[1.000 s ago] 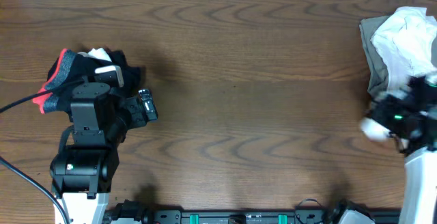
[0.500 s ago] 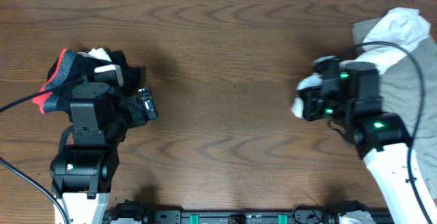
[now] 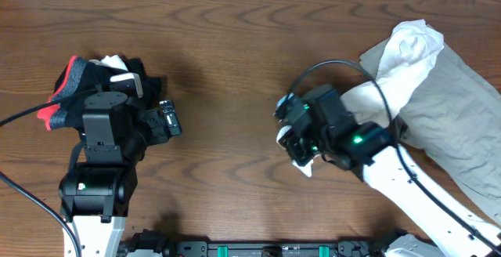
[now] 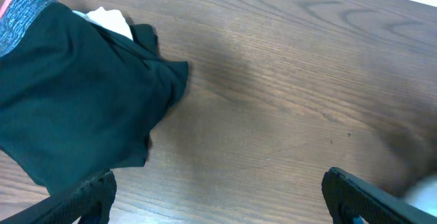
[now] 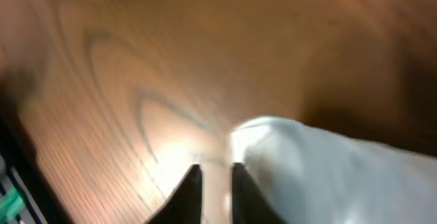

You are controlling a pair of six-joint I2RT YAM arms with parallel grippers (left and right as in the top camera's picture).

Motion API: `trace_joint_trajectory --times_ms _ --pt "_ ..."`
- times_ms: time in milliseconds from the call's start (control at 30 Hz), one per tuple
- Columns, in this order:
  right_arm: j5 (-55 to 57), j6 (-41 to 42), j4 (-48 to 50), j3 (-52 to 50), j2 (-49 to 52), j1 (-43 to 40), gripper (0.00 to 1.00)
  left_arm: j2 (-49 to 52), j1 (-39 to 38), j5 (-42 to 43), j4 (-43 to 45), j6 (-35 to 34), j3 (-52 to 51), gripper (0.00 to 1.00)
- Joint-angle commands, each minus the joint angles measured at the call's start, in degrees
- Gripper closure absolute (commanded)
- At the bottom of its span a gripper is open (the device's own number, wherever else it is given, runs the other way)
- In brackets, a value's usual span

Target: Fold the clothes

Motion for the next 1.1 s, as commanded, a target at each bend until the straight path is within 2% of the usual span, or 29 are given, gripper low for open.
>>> trace_joint_trajectory --times_ms 0,67,133,200,400,533,767,933,1067 --pt "12.0 3.5 0.0 1.1 -1.2 0.5 0.75 0.2 0.3 0.6 0.1 -0.2 1.0 0.02" --pt "20.5 7.6 -0.6 2.1 -3.9 -1.0 0.67 0.2 0.3 0.6 0.3 -0.2 1.0 0.02" --pt "28.2 11.5 -1.5 2.9 -7.1 -3.3 0.5 0.2 0.3 0.6 0.5 -0.2 1.0 0.02" --pt "33.0 14.3 -2.1 3.1 -10.3 -7.1 0.47 0.2 0.3 0.6 0.7 -0.2 1.0 0.02" --pt "30.3 18.8 -10.3 3.0 -12.9 -27.7 0.71 0.9 -1.8 3.2 6.2 -0.2 1.0 0.02" --pt "24.3 17.8 -13.4 3.0 -9.7 -41.4 0.89 4.7 -7.9 4.3 11.8 -0.2 1.1 0.02" --pt "19.8 13.7 -12.6 3.0 -1.2 -54.0 0.89 19.2 -21.6 4.2 18.9 -0.3 3.0 0.02" --pt "17.8 13.7 -10.3 3.0 6.9 -57.8 0.89 32.3 -28.6 4.2 18.4 1.3 10.4 0.02" --pt "15.5 11.8 -7.2 3.0 13.8 -59.3 0.89 38.8 -31.5 4.0 18.4 1.4 14.7 0.02"
